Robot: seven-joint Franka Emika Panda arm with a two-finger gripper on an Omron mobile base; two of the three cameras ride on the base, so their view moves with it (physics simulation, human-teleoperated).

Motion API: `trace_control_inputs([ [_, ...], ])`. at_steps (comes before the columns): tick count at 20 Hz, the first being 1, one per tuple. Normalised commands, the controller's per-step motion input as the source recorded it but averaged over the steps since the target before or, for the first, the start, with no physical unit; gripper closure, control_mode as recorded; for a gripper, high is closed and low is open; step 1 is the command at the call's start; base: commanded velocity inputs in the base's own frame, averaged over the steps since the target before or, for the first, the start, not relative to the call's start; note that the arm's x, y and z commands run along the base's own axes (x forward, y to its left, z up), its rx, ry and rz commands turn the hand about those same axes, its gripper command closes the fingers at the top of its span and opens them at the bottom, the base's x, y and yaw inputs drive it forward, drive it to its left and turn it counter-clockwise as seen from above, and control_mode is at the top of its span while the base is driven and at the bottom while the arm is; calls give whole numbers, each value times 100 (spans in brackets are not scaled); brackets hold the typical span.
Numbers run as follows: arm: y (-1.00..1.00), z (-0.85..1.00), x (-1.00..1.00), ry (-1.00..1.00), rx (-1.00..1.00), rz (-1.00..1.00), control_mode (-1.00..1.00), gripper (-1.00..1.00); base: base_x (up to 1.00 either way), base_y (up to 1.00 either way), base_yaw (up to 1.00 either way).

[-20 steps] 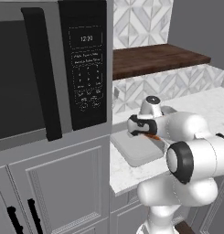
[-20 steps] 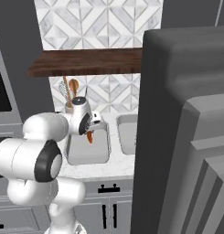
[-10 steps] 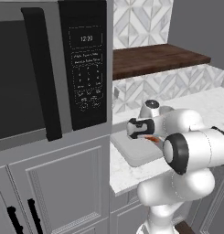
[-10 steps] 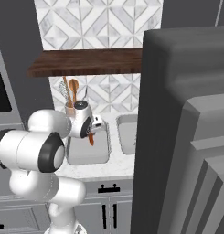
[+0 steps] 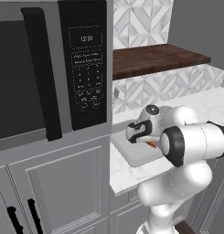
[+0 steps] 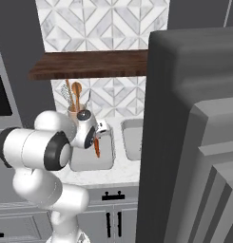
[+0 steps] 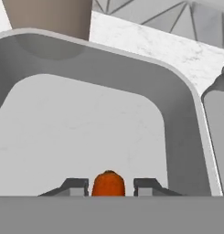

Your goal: Place one carrot and one fish in each tupperware on the nearby counter, to pack two identical lunches.

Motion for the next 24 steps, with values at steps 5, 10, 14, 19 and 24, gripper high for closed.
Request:
trace_control_inputs([
  [5,-1,39,-18,-5,0,0,-100,-100,0,0,0],
  [10,-25,78,-99,-4,0,-1,-100,-100,0,0,0],
  [14,-10,89,-100,-19,0,-3,-100,-100,0,0,0],
  [19,0,100,-71,-21,0,-4,-100,-100,0,0,0],
  [24,-6,96,-51,1,15,-19,-100,-100,0,0,0],
])
